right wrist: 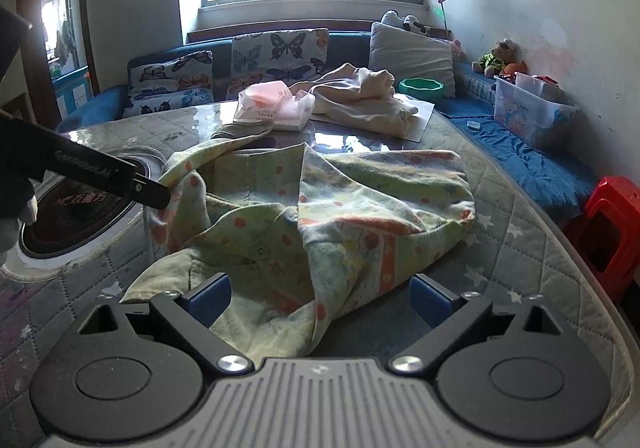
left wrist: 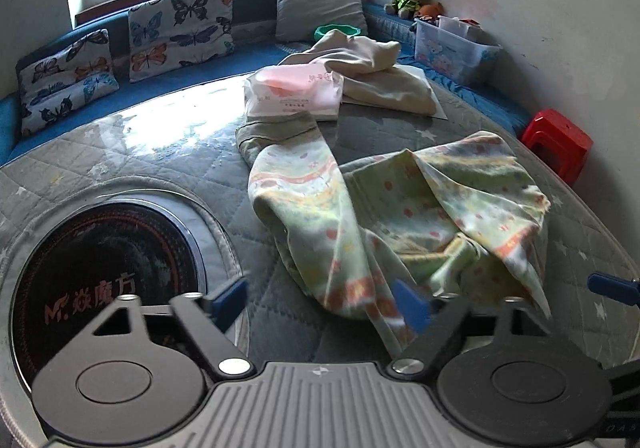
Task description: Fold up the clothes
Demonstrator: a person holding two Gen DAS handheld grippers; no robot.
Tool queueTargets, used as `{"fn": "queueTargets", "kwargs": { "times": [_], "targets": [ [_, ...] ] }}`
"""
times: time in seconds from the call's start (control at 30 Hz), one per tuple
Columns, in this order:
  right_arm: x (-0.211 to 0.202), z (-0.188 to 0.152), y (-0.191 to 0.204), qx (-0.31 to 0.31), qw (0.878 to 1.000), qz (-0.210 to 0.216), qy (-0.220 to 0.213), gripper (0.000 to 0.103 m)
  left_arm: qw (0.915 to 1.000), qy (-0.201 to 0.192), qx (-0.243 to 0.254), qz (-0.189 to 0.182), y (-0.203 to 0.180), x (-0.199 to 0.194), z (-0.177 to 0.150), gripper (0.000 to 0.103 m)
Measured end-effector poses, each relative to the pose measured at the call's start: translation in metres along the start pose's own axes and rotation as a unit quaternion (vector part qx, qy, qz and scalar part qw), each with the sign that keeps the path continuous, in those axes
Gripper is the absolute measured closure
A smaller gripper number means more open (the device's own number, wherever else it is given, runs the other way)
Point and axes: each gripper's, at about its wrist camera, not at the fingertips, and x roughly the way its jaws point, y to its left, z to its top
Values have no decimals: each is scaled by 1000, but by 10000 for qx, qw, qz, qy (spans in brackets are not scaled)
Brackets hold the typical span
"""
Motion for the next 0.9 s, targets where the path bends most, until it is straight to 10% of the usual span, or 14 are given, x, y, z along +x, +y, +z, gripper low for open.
{"fn": "queueTargets", "kwargs": {
  "times": [0.13,0.3,0.9],
  "targets": [
    [8,5,-1,-45,10000,11,56,12,9999,61,32,-76,-1,10,7,46],
    [19,10,0,-145,9998,-1,147,18,9994,187,30,-276,2,18,8,89],
    [13,1,-15,-25,9994,-173,314,96,9984,88,50,-562,12,-8,-12,99]
  ]
}}
